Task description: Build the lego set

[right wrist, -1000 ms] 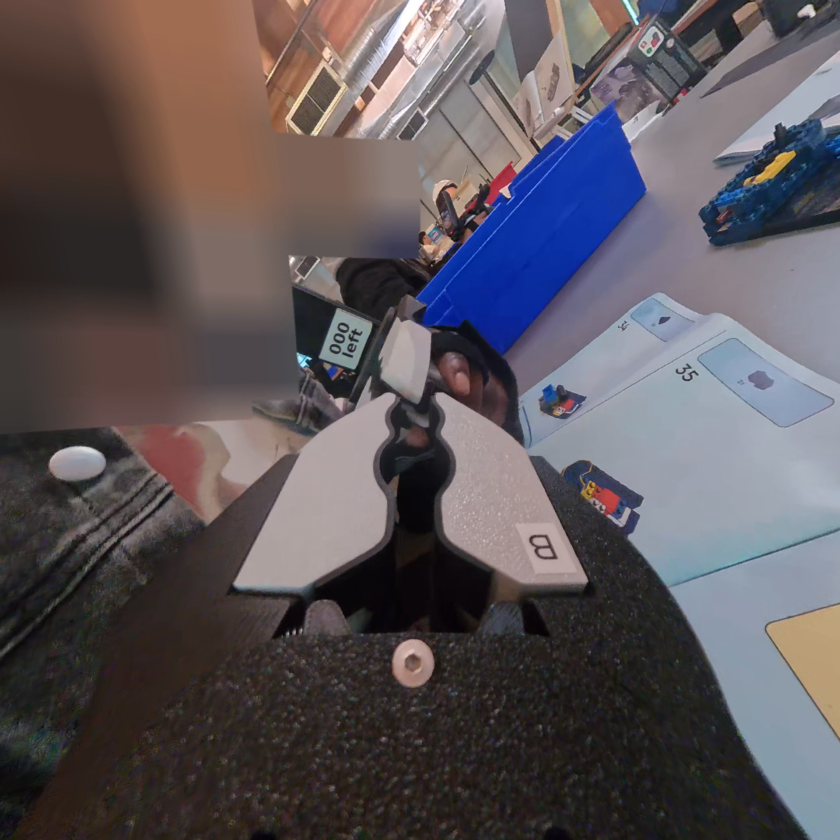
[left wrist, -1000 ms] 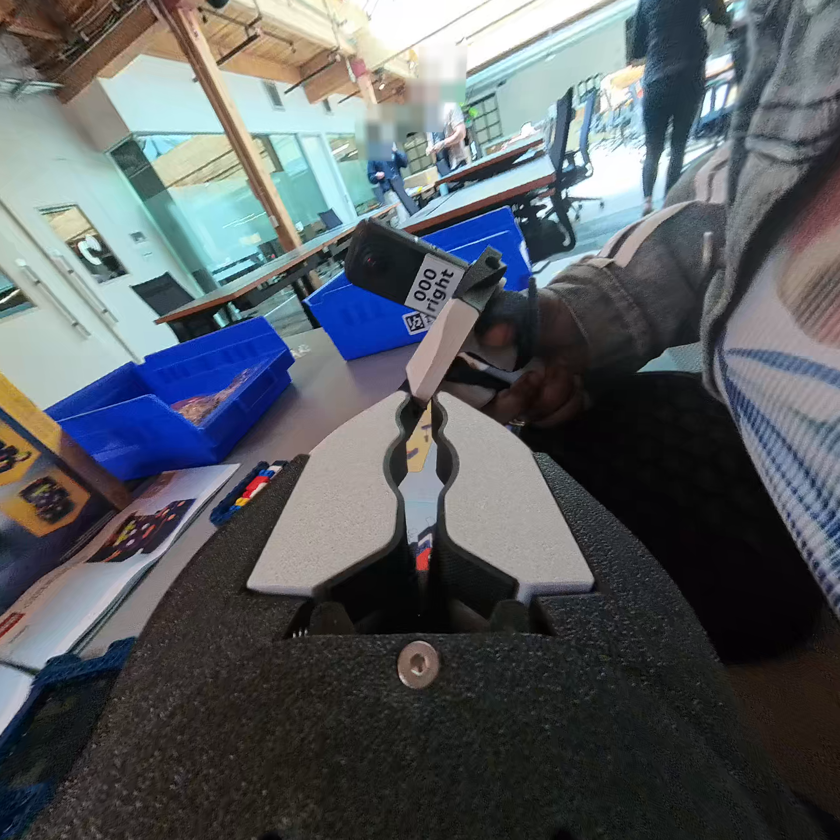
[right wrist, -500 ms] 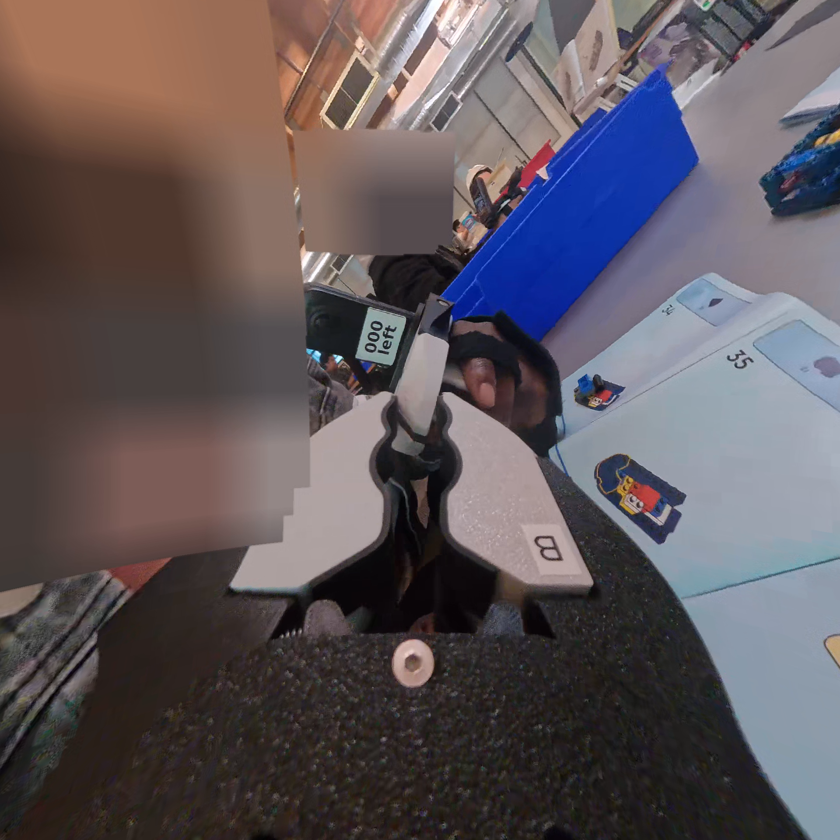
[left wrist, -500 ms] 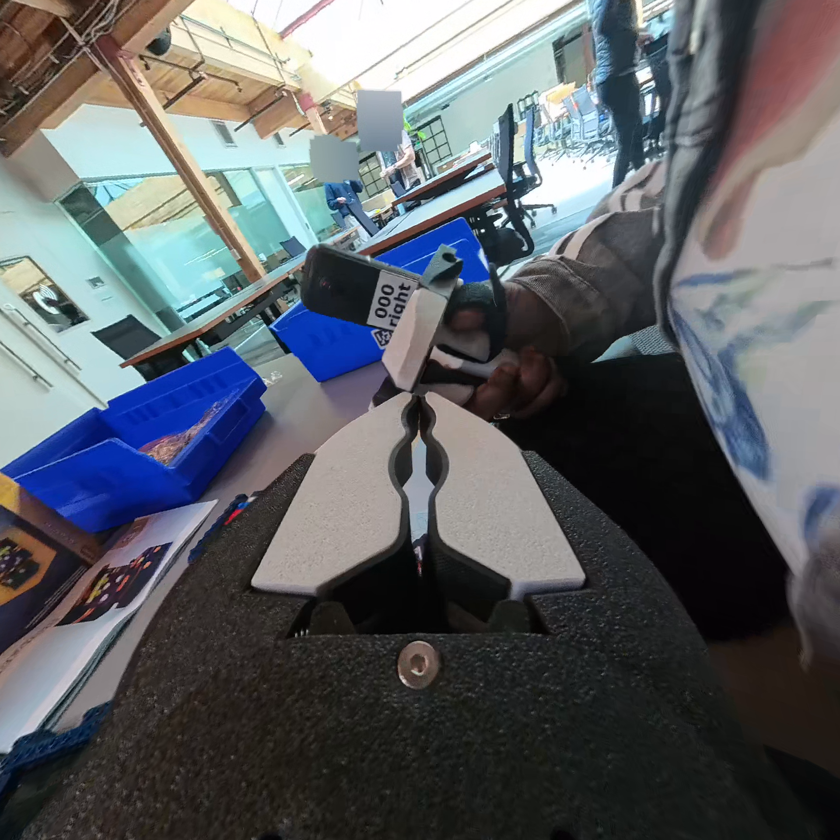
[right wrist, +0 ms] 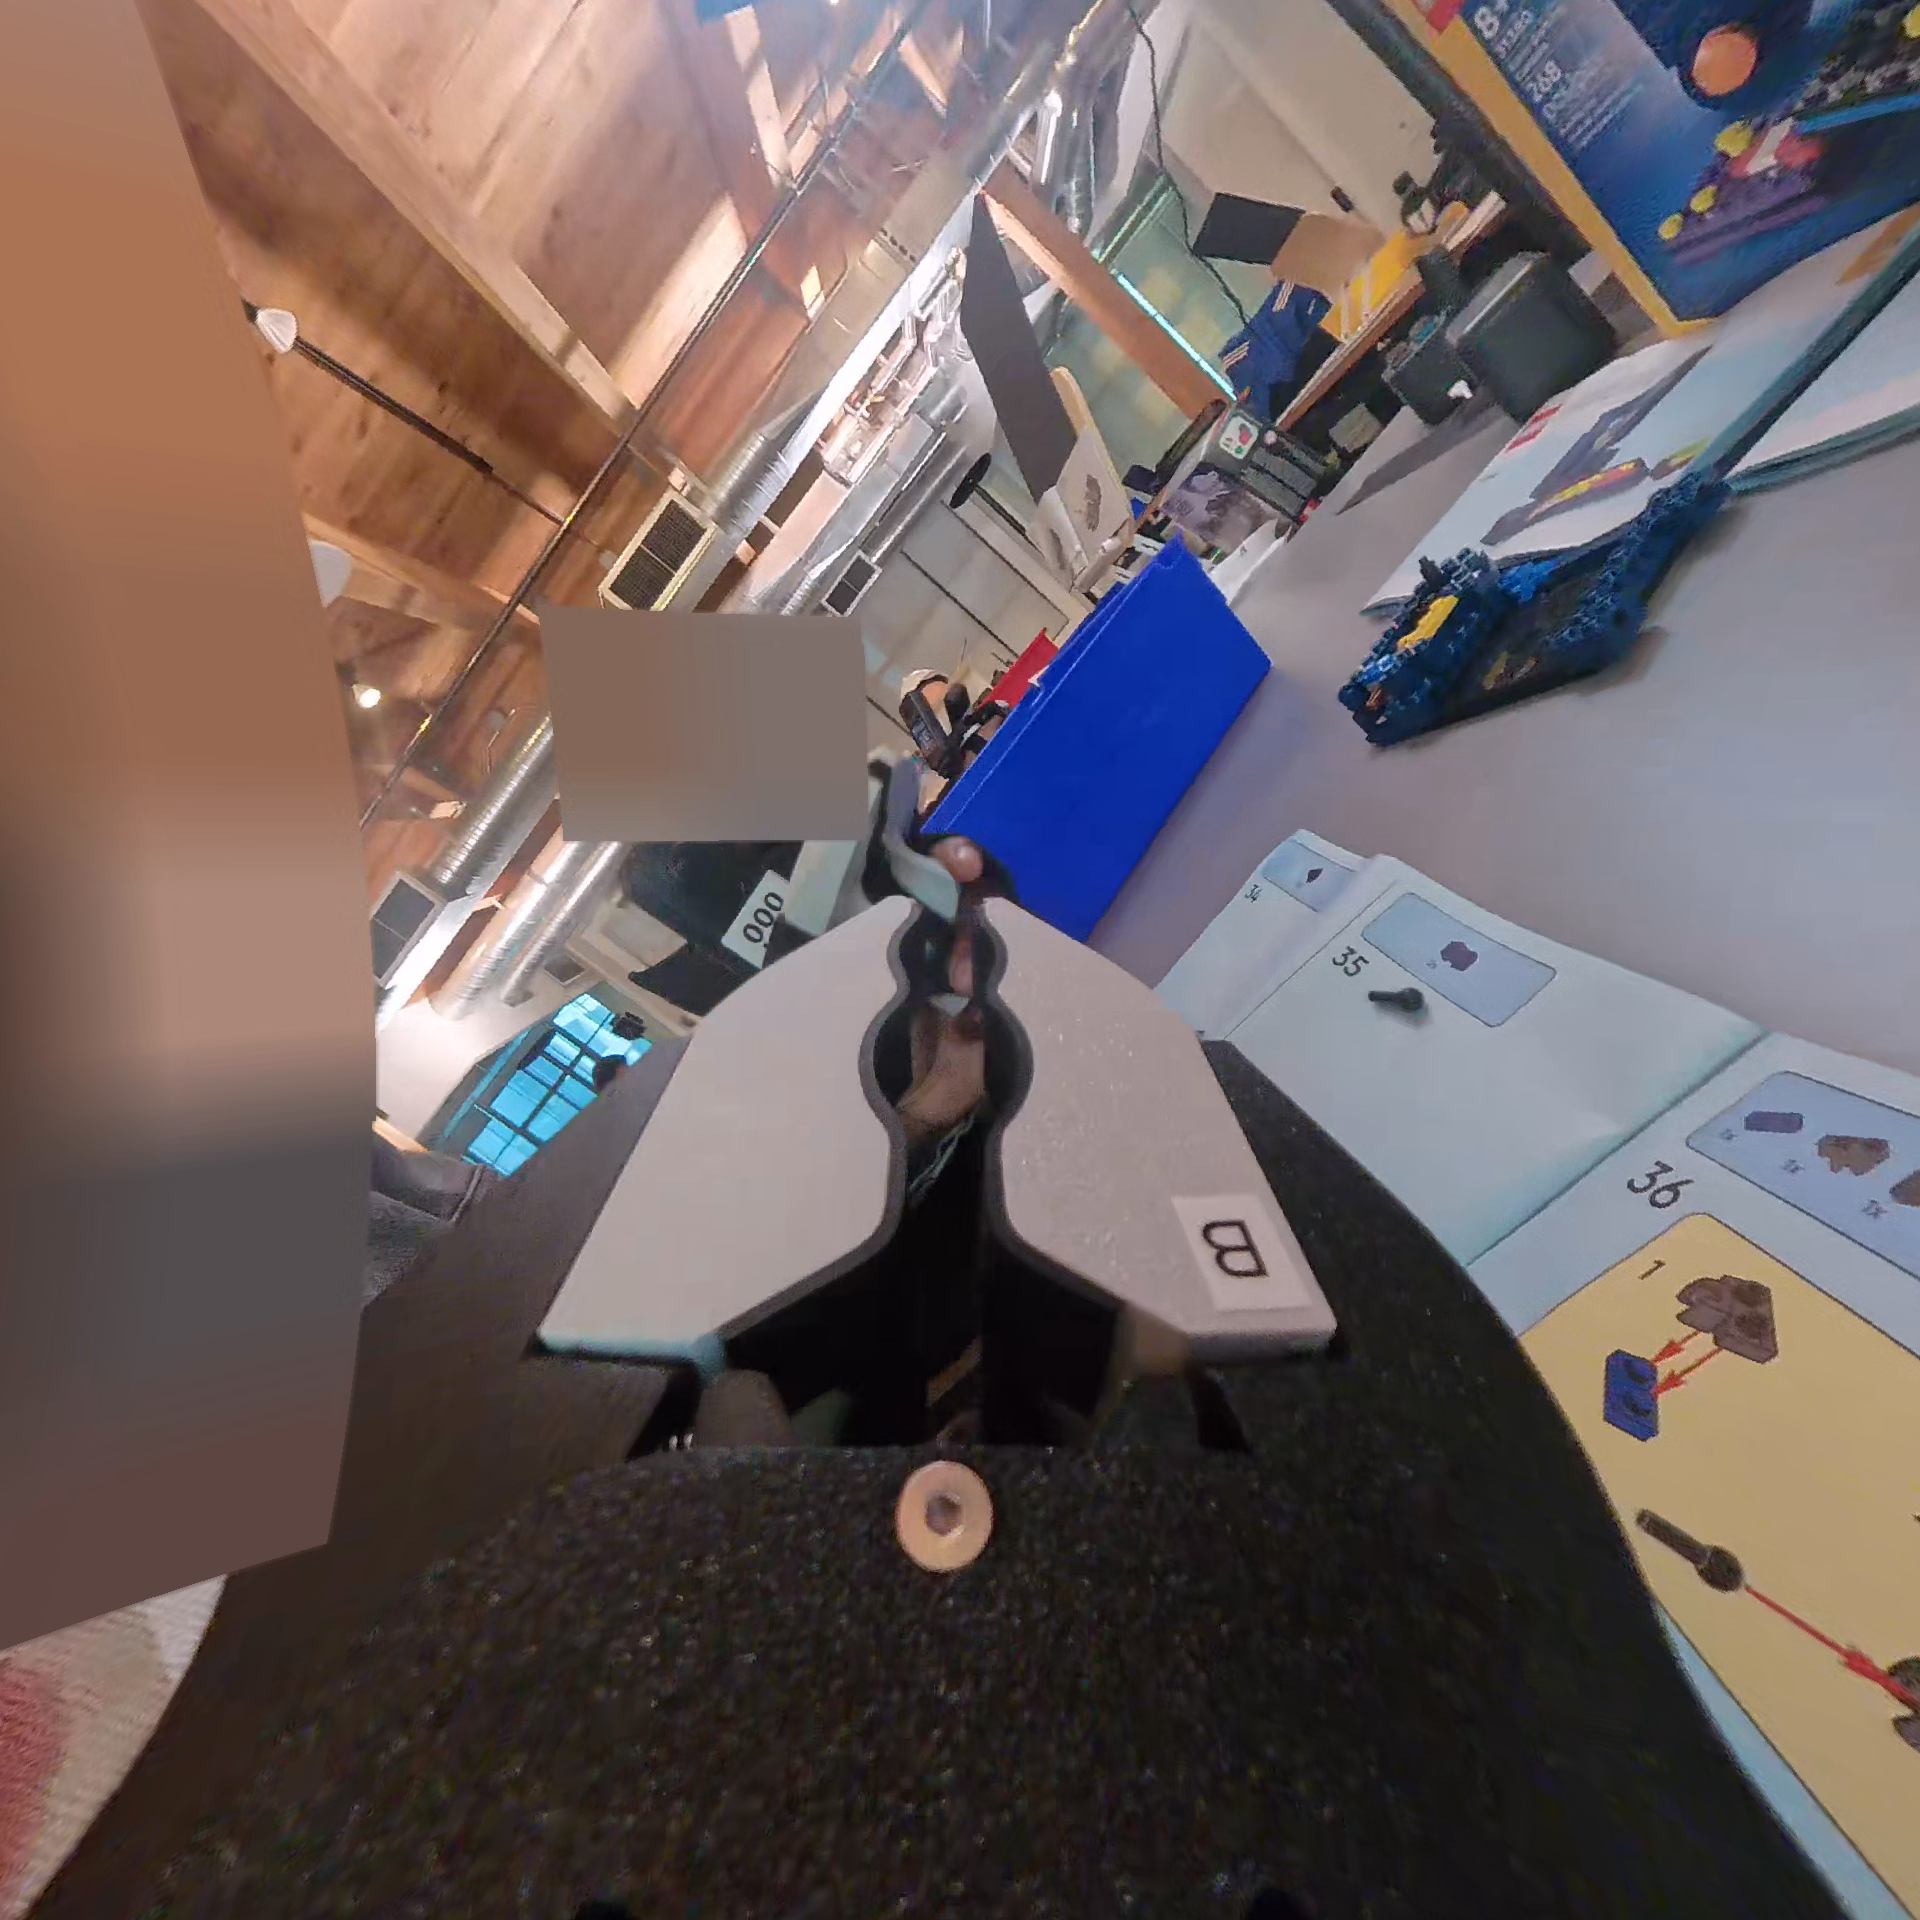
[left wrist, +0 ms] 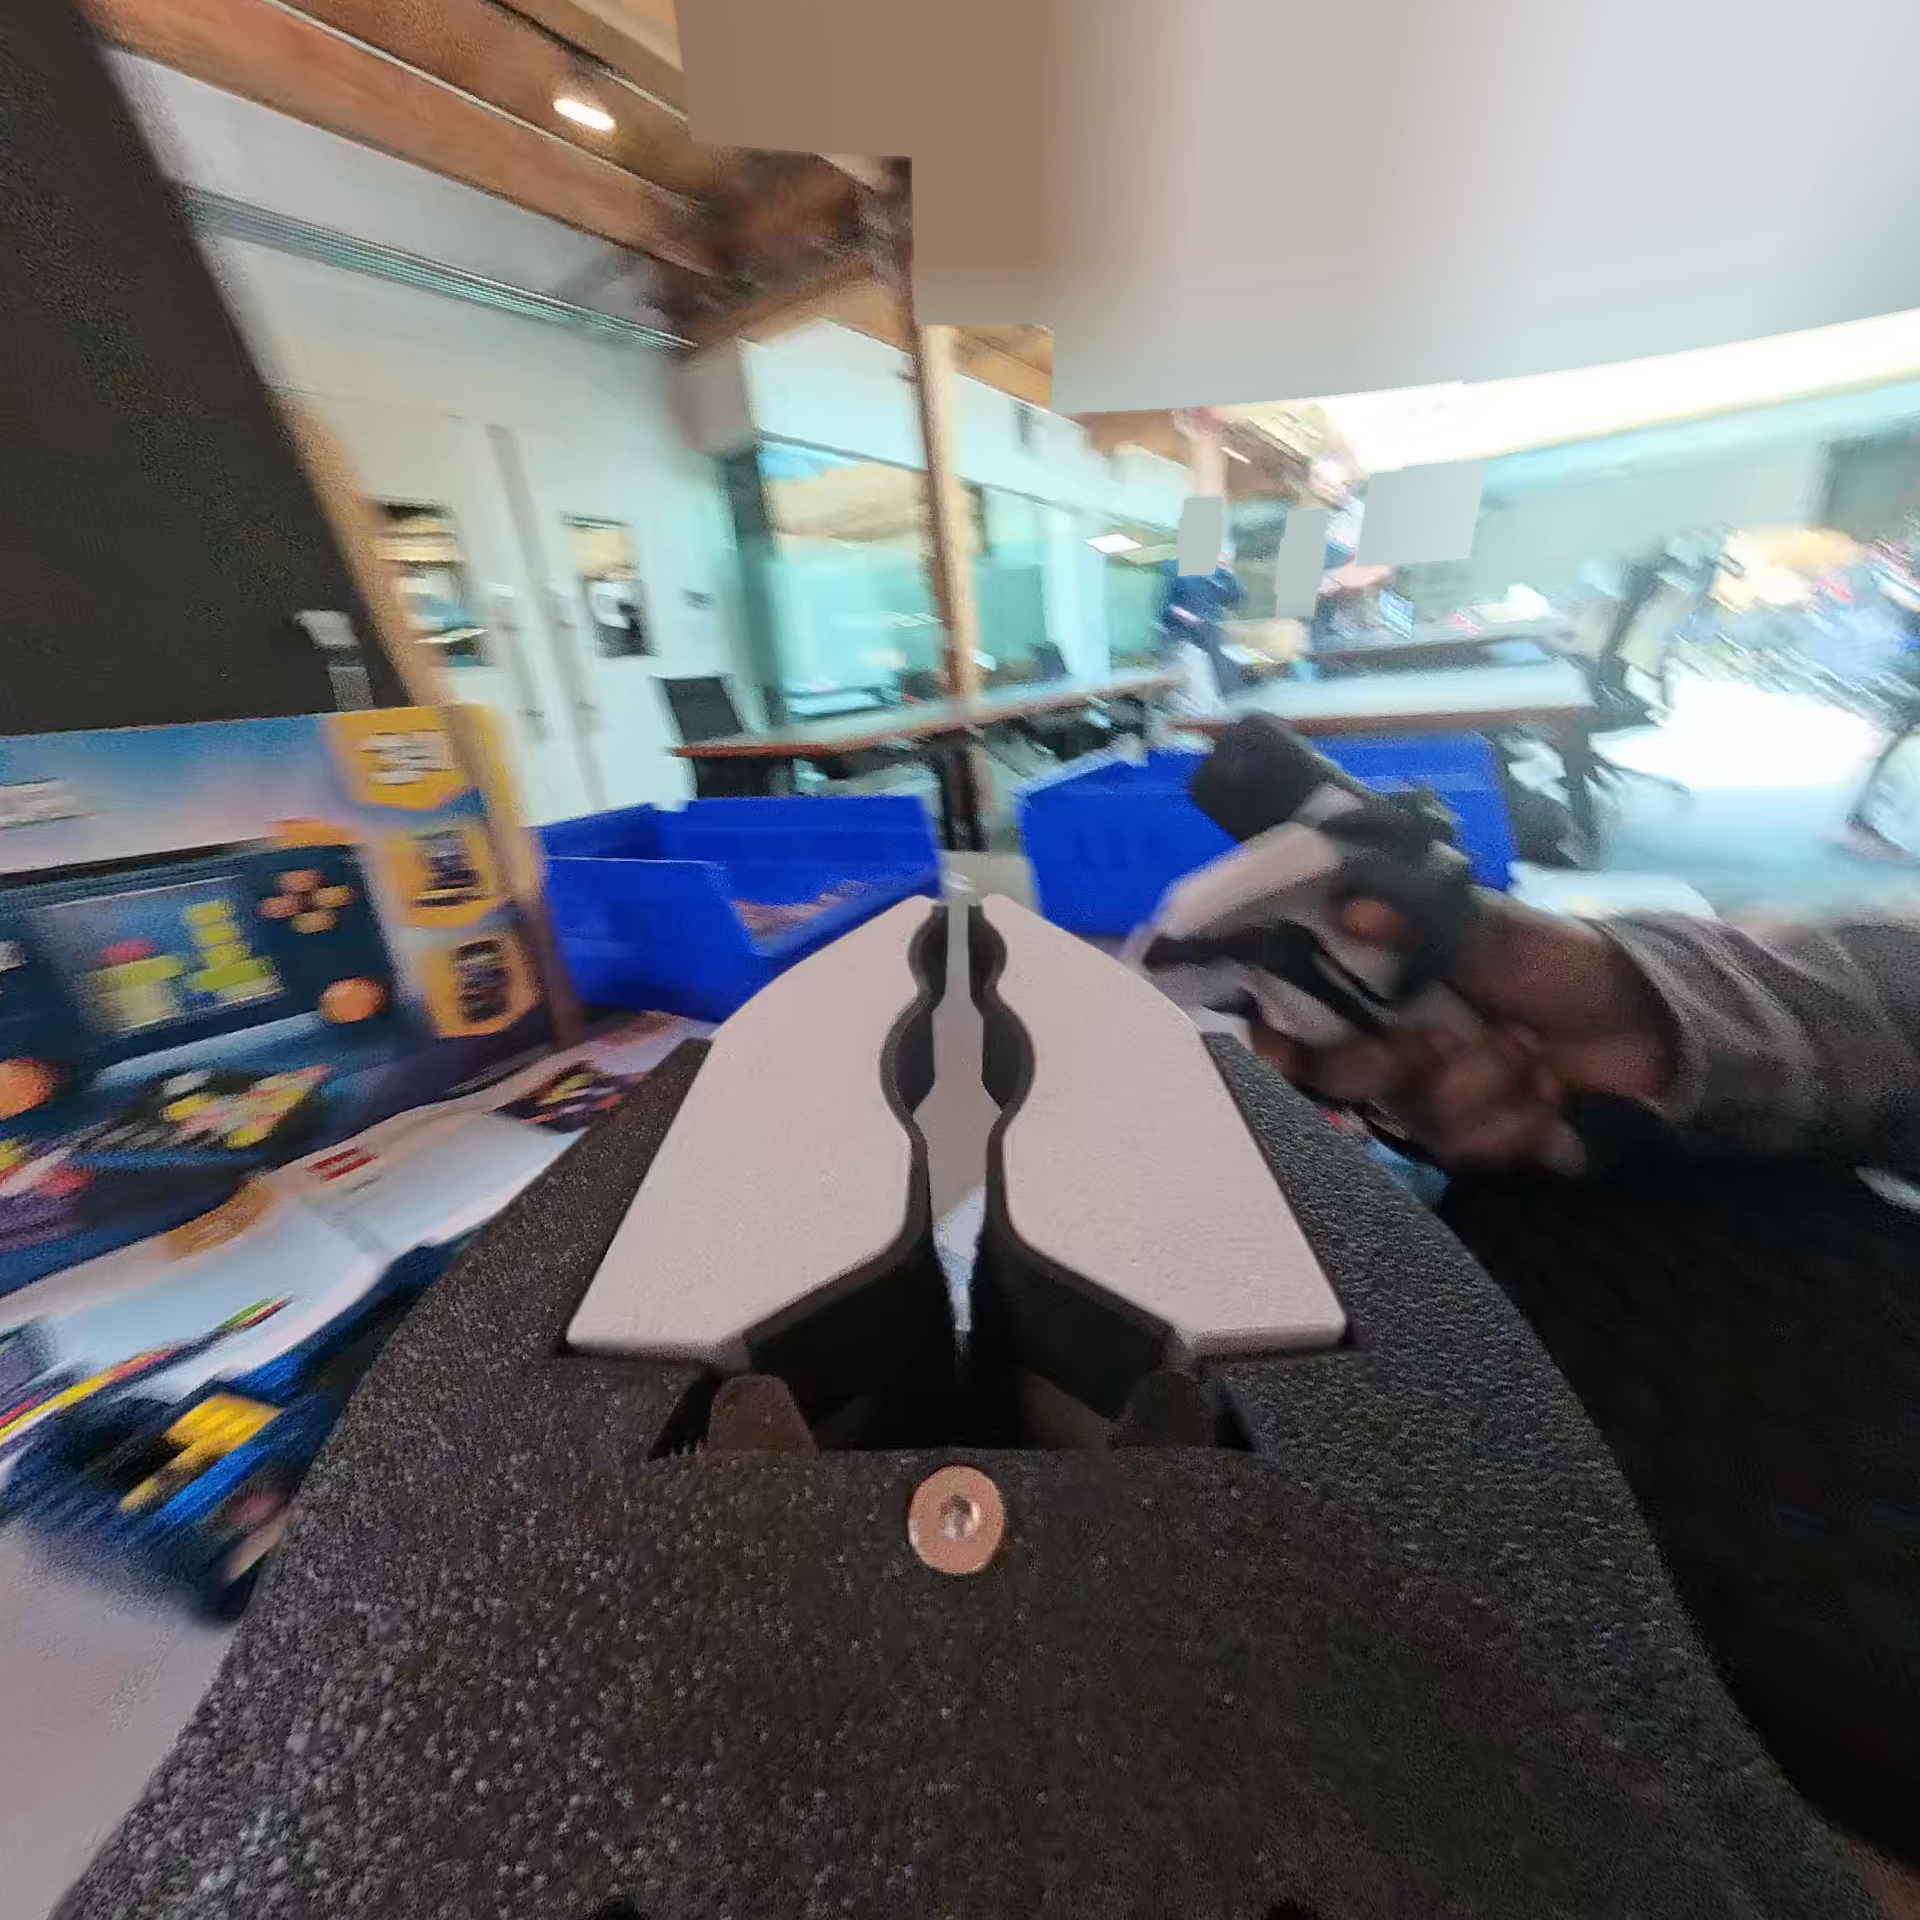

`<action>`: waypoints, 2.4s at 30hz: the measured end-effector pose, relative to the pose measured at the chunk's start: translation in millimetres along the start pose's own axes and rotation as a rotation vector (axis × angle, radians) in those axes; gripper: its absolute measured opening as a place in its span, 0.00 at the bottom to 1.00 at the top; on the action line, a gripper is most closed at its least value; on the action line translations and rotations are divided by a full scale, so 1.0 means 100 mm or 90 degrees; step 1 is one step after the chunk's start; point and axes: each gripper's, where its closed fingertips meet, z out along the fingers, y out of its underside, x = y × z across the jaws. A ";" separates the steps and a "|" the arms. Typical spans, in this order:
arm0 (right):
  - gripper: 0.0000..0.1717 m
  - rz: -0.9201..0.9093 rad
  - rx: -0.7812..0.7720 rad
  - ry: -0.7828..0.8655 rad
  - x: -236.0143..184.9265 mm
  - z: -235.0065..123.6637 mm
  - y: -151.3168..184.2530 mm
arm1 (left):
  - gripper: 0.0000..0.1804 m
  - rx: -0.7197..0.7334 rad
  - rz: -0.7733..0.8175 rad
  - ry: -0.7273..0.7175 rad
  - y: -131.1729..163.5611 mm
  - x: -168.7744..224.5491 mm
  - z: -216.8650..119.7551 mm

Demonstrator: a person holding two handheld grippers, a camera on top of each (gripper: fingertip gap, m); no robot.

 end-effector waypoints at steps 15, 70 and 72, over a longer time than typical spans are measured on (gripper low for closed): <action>0.11 -0.447 -0.781 0.255 0.61 0.05 0.26 | 0.09 -0.088 -0.102 -0.214 0.16 -0.63 -0.31; 0.01 -0.272 -0.217 -0.023 -0.02 0.59 -0.19 | 0.19 -0.011 -0.156 -0.052 -0.07 -0.31 -0.18; 0.01 -0.082 -0.061 -0.043 -0.15 0.52 -0.37 | 0.19 0.003 -0.063 -0.039 -0.16 -0.17 -0.14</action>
